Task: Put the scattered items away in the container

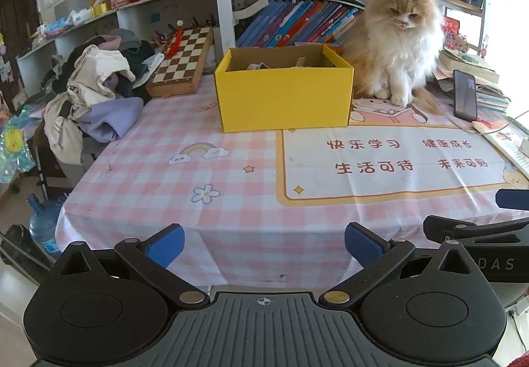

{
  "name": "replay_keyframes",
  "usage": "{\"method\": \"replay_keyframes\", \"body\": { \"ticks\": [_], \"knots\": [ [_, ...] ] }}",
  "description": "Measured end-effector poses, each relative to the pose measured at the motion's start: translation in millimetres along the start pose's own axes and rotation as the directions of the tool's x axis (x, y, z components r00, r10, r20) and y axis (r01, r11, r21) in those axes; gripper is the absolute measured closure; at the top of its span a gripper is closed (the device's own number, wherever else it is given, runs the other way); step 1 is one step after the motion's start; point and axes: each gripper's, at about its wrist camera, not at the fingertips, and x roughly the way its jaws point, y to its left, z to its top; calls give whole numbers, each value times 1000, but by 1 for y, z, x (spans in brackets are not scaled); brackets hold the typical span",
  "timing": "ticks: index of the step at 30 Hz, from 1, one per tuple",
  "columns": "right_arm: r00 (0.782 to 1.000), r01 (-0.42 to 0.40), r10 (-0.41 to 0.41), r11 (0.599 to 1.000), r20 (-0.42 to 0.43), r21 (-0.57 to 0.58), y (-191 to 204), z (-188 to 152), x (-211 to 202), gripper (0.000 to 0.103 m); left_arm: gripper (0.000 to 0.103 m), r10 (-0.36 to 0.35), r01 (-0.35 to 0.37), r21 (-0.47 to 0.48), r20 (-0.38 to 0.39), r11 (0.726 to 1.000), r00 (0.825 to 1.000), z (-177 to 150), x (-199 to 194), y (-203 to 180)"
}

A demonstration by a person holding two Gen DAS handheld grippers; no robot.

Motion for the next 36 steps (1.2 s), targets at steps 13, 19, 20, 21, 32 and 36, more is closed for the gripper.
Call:
{"method": "replay_keyframes", "body": {
  "ticks": [13,19,20,21,32,36],
  "knots": [
    [1000,-3,3,1000,-7,-7,1,1,1,0,0,-14,14,-6,0,1000,1000,1,0,2],
    [1000,-3,2,1000,-14,-7,1,1,3,0,0,-19,19,-6,0,1000,1000,0,1,1],
    [1000,-3,3,1000,-15,-7,0,1,4,0,0,-19,19,-5,1,1000,1000,1,1,1],
    [1000,-4,4,1000,-15,-7,0,1,4,0,0,-19,19,-4,0,1000,1000,1,1,1],
    [1000,-12,12,1000,-26,1,-3,3,10,0,0,-36,36,-19,-9,999,999,1,6,2],
    [1000,-11,11,1000,-23,5,-4,5,12,0,0,-48,48,-21,-4,999,999,3,7,2]
  ]
}}
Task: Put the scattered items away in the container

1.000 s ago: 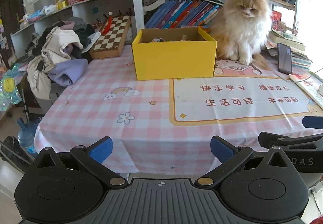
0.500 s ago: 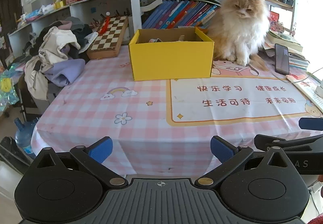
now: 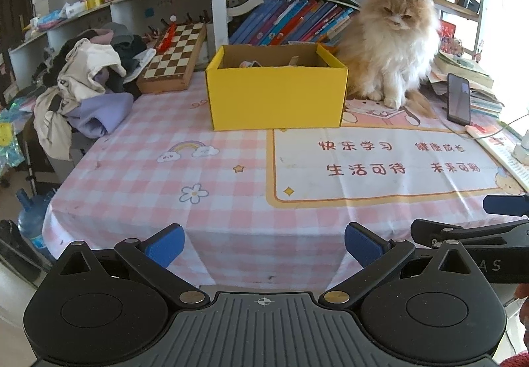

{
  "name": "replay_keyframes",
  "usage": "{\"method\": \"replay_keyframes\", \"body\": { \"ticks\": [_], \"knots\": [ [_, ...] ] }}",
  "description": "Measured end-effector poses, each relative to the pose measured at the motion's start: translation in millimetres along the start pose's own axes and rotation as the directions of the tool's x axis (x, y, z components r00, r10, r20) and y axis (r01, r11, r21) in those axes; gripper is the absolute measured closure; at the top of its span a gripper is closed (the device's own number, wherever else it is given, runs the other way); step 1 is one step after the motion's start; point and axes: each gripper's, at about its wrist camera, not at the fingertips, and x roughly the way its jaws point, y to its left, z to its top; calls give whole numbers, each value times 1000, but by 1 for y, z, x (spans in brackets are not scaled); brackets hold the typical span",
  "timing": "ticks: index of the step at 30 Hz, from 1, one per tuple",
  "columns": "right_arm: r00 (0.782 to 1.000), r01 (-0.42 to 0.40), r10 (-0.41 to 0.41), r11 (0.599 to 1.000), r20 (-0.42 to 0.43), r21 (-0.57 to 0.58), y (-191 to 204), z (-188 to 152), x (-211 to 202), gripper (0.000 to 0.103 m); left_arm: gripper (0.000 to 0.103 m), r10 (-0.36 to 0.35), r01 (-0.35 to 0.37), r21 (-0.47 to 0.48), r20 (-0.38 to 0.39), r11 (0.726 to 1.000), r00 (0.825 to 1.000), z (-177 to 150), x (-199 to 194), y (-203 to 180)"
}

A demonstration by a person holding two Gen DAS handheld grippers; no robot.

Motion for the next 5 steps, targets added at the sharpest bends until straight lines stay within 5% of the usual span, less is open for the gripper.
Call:
{"method": "replay_keyframes", "body": {
  "ticks": [5],
  "knots": [
    [1000,3,-3,1000,7,-7,1,5,2,0,0,-12,12,-8,13,1000,1000,4,1,2]
  ]
}}
